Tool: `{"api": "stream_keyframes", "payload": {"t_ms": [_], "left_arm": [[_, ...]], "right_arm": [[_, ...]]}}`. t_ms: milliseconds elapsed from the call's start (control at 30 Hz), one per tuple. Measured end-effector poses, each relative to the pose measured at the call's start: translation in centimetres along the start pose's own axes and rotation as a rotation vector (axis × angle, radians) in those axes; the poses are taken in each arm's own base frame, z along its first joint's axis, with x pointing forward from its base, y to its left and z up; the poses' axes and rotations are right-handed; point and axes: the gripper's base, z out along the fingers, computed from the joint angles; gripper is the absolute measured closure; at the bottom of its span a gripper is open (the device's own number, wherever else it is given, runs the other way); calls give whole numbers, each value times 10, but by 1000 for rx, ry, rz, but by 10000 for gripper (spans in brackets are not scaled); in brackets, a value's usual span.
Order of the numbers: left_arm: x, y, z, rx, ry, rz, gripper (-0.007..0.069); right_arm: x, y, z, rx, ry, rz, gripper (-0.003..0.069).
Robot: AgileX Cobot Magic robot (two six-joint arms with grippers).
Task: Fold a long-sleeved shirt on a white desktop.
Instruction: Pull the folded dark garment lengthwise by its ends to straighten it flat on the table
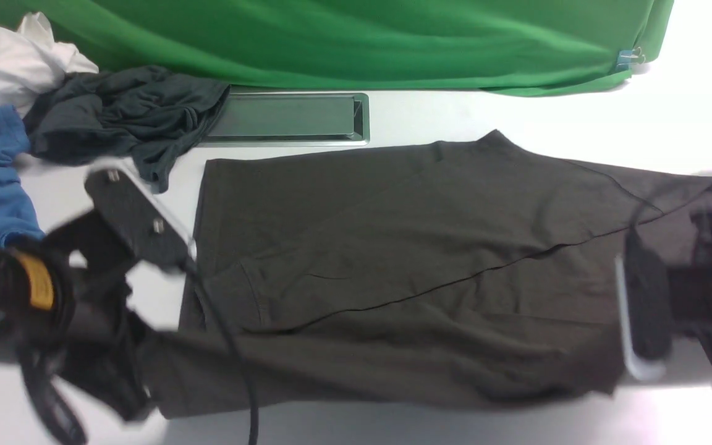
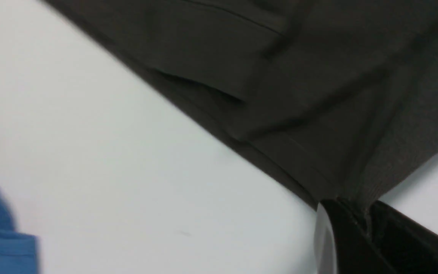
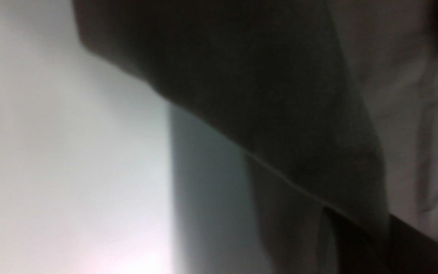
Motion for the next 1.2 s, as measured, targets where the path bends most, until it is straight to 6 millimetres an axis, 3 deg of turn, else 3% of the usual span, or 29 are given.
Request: {"api": "stream_keyframes", "payload": {"t_ms": [100,267,400,467,833,967,1200], "left_arm": [[-8,12,8,-30,-36,-56,582],[-27,46,42,-45,-40,-189,582],[-36,64,59,-57,-31,-230,582],[-43,81,77,-74,-32,-247,582],[-60,143,122,-129,-53,-344,582],[-68,153,131,-138,-77,-346,582],[-84,172,176,-183,-160,-350,582]], "right_arm": [[-1,-22,10,5,6,43,615],[0,-78,48,47,-76,305,615],[0,-106,63,68,-91,404,616],[-2,-120,75,55,-85,437,616],[-9,-159,92,90,-105,547,616],[-4,-171,100,111,-108,573,616],[4,-188,150,140,-111,631,616]]}}
